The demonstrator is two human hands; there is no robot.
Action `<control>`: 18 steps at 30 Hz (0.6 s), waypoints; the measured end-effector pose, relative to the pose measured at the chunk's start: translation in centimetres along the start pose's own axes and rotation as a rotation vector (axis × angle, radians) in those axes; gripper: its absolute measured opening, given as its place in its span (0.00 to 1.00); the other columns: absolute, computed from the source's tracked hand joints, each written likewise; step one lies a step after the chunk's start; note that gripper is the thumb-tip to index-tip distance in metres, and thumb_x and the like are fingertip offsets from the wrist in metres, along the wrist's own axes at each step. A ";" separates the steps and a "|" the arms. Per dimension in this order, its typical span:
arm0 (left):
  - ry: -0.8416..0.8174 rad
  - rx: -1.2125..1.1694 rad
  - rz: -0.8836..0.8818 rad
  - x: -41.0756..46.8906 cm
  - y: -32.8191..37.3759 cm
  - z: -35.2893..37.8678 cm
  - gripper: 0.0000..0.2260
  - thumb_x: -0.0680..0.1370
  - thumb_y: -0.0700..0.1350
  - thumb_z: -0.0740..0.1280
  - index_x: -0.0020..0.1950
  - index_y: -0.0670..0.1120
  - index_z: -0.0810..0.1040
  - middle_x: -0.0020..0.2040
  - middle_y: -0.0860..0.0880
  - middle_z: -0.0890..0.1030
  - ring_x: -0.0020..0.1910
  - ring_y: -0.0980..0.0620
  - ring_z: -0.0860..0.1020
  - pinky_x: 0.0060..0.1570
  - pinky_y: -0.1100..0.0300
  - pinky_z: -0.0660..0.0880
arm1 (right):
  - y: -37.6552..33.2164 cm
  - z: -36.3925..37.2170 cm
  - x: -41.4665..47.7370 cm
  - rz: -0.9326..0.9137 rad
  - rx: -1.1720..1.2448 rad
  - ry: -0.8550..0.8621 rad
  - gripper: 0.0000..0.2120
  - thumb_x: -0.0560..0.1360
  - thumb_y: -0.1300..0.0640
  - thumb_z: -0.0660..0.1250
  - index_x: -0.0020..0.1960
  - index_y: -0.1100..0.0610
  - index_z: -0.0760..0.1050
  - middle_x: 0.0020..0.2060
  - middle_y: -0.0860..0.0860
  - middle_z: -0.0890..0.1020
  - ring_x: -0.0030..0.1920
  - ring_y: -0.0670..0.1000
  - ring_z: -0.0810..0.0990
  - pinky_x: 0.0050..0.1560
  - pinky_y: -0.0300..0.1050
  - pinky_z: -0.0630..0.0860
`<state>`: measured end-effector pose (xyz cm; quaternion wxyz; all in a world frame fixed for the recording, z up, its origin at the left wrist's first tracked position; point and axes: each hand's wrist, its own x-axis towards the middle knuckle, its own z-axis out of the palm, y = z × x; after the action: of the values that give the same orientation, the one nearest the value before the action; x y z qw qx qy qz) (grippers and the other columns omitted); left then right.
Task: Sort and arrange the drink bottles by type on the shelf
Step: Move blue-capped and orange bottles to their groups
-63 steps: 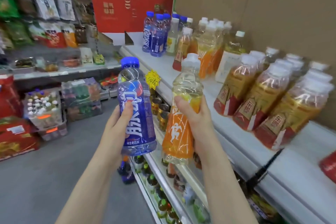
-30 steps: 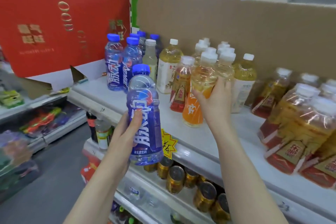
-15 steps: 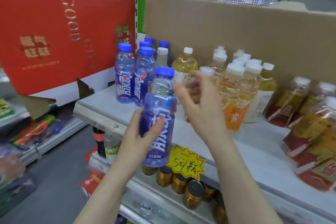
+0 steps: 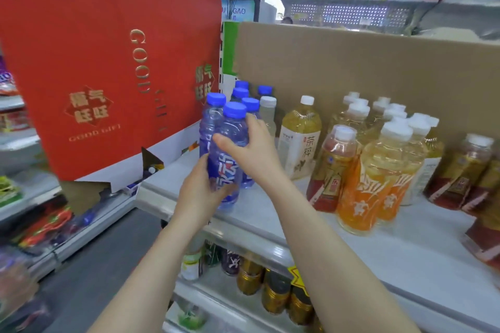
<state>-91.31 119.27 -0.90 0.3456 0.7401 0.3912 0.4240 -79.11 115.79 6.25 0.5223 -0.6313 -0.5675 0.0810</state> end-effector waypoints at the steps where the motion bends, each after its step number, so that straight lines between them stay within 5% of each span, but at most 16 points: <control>1: 0.009 0.002 -0.006 0.6 -0.6 0.0 0.27 0.70 0.46 0.78 0.64 0.56 0.70 0.56 0.56 0.82 0.54 0.52 0.81 0.49 0.56 0.75 | 0.3 0.7 0.5 0.008 -0.020 0.003 0.27 0.72 0.42 0.75 0.68 0.50 0.75 0.59 0.50 0.78 0.62 0.49 0.76 0.64 0.54 0.75; 6: 0.015 -0.030 0.001 2.0 -2.8 0.2 0.26 0.70 0.47 0.78 0.63 0.58 0.70 0.55 0.58 0.81 0.54 0.55 0.80 0.51 0.55 0.77 | 1.0 2.2 1.6 -0.063 -0.190 0.075 0.30 0.69 0.32 0.67 0.63 0.48 0.77 0.54 0.47 0.81 0.58 0.52 0.76 0.59 0.53 0.76; 11: 0.046 -0.037 0.047 2.6 -4.0 0.6 0.30 0.69 0.47 0.78 0.67 0.57 0.70 0.59 0.58 0.79 0.55 0.58 0.79 0.48 0.66 0.72 | 1.6 -2.9 6.4 -0.108 -0.235 0.359 0.15 0.82 0.51 0.64 0.65 0.54 0.77 0.56 0.52 0.82 0.57 0.55 0.78 0.58 0.51 0.75; 14: 0.043 -0.031 0.036 2.9 -4.5 0.7 0.32 0.69 0.49 0.79 0.69 0.54 0.69 0.61 0.56 0.79 0.57 0.56 0.78 0.51 0.61 0.72 | 2.8 -5.1 11.4 0.071 -0.508 0.171 0.18 0.84 0.56 0.59 0.72 0.58 0.71 0.65 0.59 0.79 0.65 0.60 0.76 0.62 0.52 0.70; 18: 0.036 -0.022 0.033 2.9 -4.9 0.8 0.33 0.69 0.50 0.78 0.70 0.54 0.68 0.62 0.56 0.78 0.58 0.56 0.78 0.53 0.59 0.73 | 4.2 -4.1 13.3 0.151 -0.639 -0.080 0.18 0.85 0.55 0.57 0.73 0.61 0.68 0.64 0.63 0.79 0.64 0.65 0.76 0.56 0.51 0.71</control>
<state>-91.02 123.90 -4.29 0.3398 0.7348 0.3805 0.4470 -69.09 124.88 11.42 0.2677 -0.7997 -0.5361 -0.0377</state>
